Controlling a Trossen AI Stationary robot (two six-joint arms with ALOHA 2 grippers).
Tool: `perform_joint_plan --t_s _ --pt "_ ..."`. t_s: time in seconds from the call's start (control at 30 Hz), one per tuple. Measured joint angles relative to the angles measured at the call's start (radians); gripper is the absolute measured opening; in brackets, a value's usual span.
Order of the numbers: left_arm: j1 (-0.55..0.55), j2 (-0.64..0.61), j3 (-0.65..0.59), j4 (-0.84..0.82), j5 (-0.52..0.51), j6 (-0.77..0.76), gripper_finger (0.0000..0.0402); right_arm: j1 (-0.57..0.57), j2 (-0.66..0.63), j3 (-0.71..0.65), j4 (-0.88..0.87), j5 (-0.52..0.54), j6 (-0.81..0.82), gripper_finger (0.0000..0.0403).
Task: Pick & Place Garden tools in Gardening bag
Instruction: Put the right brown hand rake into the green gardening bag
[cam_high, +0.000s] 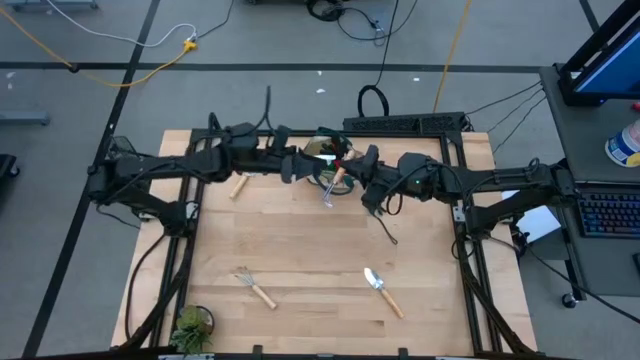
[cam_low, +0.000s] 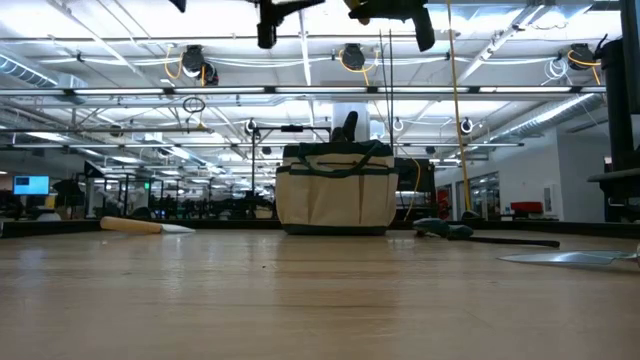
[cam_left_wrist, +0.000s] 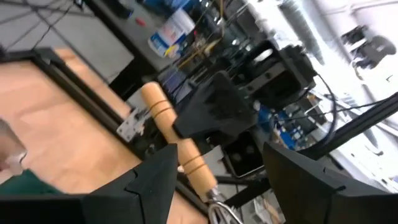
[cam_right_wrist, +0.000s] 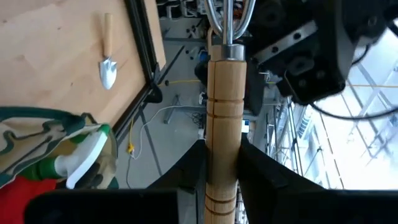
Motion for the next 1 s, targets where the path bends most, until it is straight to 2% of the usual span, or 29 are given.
perform_joint_plan --t_s 0.5,1.0 --pt "0.016 0.102 0.011 -0.005 0.076 -0.071 0.0241 -0.014 0.0 0.0 -0.015 0.003 -0.068 0.0058" --pt "-0.003 0.135 0.011 0.039 0.073 -0.121 0.0241 -0.014 0.011 -0.002 -0.035 -0.006 -0.067 0.0058"
